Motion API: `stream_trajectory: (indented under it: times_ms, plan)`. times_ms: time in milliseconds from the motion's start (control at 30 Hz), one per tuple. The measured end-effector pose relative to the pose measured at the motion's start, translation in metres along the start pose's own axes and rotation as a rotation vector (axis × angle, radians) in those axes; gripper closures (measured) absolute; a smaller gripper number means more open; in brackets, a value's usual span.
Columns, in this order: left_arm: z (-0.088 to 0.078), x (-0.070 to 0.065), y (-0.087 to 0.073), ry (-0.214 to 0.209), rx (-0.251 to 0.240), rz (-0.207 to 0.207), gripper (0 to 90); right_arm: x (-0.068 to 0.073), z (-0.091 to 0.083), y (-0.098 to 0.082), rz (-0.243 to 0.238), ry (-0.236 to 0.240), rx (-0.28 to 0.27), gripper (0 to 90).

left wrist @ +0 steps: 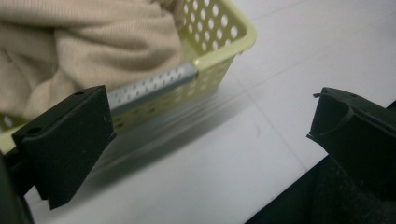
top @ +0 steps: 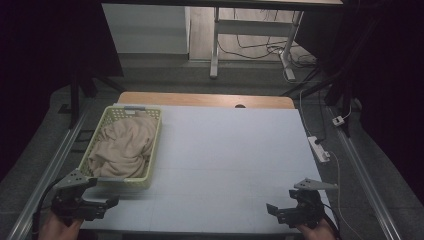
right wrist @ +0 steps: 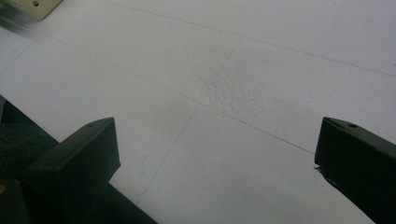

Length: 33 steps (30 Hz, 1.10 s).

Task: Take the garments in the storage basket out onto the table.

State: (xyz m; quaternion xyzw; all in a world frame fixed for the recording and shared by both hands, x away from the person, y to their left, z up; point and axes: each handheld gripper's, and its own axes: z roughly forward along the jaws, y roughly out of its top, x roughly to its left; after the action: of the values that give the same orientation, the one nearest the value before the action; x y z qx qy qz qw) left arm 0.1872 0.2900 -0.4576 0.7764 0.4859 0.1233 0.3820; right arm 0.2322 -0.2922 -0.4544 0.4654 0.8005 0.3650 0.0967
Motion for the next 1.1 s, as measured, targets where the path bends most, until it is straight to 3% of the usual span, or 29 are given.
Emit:
stream_trajectory:
  times_ms: [133,267,400,633,900,1100]
  plan:
    - [0.003,0.001,0.007,0.009,-0.001,0.023,0.0,0.000,0.000,0.000,-0.001,0.001,0.007,0.0]
    - [0.008,0.006,0.015,-0.018,-0.001,0.027,0.0,0.000,0.001,0.000,0.000,0.003,0.010,0.0]
    - [0.015,0.008,0.022,-0.004,0.004,0.051,0.0,0.000,0.001,0.000,0.000,0.003,0.011,0.0]
    - [0.028,0.015,0.036,-0.017,0.012,0.051,0.0,0.000,0.002,0.001,-0.001,0.005,0.019,0.0]
    - [0.037,0.028,0.048,0.016,-0.003,0.036,0.0,0.000,0.003,0.001,0.001,0.007,0.029,0.0]
    - [0.046,0.041,0.064,0.057,0.039,0.030,0.0,0.000,0.003,0.001,0.001,0.006,0.034,0.0]
